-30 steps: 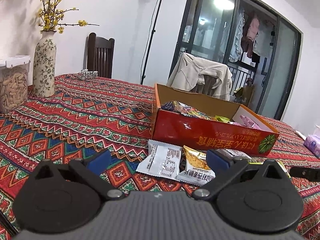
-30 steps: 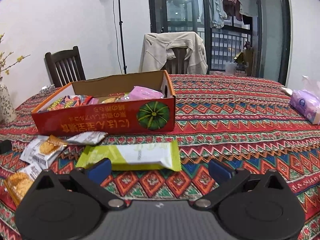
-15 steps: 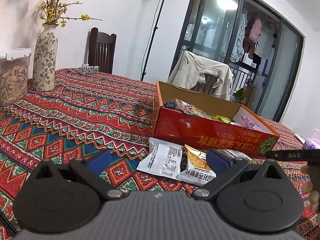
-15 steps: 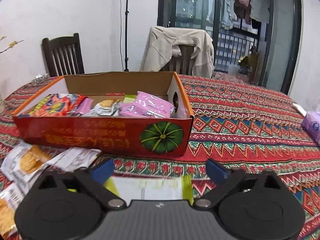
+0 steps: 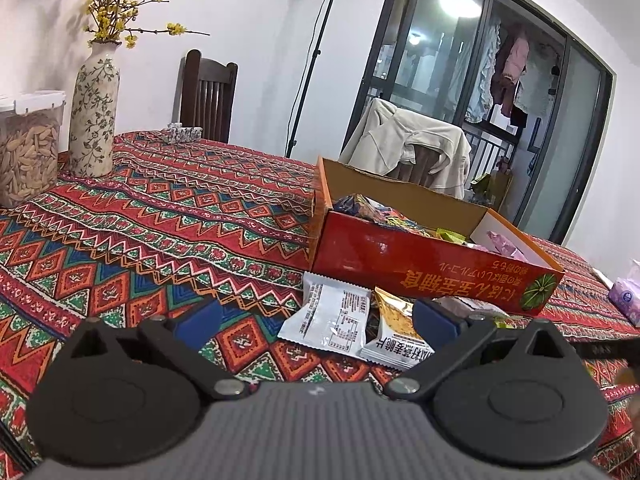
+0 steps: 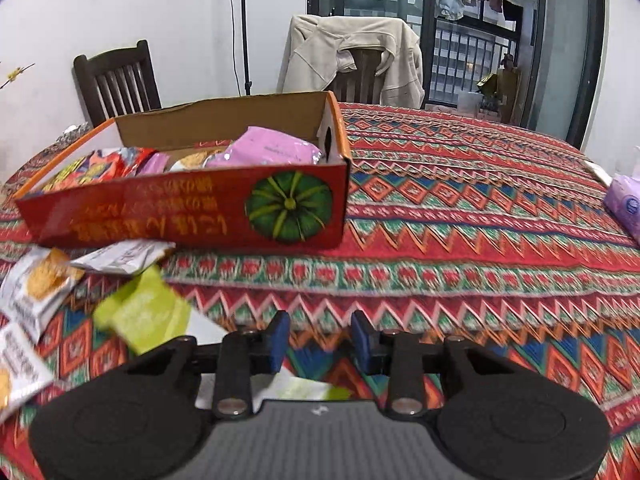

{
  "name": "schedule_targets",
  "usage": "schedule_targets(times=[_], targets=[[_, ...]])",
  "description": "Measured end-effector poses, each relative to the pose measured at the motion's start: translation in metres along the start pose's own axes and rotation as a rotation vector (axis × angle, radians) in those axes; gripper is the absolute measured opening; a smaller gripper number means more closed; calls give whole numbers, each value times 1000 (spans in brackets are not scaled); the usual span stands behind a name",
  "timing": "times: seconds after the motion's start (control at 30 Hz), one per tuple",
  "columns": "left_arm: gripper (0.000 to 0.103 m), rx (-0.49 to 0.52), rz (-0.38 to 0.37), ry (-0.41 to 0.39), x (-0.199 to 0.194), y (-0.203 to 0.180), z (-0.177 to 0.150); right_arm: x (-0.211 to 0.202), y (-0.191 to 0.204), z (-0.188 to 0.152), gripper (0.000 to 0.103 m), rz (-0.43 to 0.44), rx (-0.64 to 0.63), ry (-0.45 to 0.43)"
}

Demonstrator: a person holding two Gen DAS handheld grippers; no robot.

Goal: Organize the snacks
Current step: 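Grasp the lime-green and white snack bar with the right gripper, then grasp the pumpkin-seed oat crisp packet with the left gripper while the right gripper holds the bar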

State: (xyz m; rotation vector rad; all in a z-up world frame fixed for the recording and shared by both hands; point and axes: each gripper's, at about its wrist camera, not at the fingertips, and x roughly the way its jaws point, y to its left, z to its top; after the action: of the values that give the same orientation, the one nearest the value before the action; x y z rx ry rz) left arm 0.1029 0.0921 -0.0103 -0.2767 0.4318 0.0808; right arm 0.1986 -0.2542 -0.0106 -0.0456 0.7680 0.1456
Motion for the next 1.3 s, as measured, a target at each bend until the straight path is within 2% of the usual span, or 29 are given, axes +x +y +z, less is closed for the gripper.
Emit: schedule_targets(times=[0.23,0.33,0.37,0.4,0.47,0.5,0.53,0.73,0.8,0.87,0.93,1.0,1.03,1.07,1.1,1.3], targets=[[103,-2,12,3,0,0,0,-30,4,-25,35,44,-29,-7],[103,-3,19,-1,-1,0,-1,-40,-1,-26,35,40,-1,-52],[103,-4,19,-2,-1,0,-1,-44,-4,-25,39,56,17,-76],[103,-4,19,-1,-1,-1,-1,-47,-6,-23,45,77,32,-94],[103,-2,21,2,-1,0,-1,-54,-6,-17,93,136,48,-129],[103,-2,21,2,-1,0,-1,-55,-3,-15,101,157,40,-143],[103,-3,22,2,-1,0,-1,-56,3,-12,103,171,24,-157],[103,-10,28,7,0,1,-1,-24,33,2,103,178,-70,-83],[103,-9,27,11,1,0,-1,-11,38,2,99,171,-83,-48],[103,-7,27,13,1,0,-1,-1,41,0,86,168,-92,-7],[103,-8,25,15,1,0,-1,0,44,-7,85,154,-120,-12],[103,-8,25,16,2,0,-1,-1,43,-10,78,164,-124,-23],[103,-8,25,16,2,0,-1,-3,44,-11,66,171,-131,-30],[103,-8,26,16,2,0,0,-6,45,-11,45,179,-138,-38],[103,-8,26,15,2,0,-1,-8,46,-11,36,186,-145,-43],[103,-7,32,21,3,0,-1,-16,44,-16,34,165,-145,-77]])
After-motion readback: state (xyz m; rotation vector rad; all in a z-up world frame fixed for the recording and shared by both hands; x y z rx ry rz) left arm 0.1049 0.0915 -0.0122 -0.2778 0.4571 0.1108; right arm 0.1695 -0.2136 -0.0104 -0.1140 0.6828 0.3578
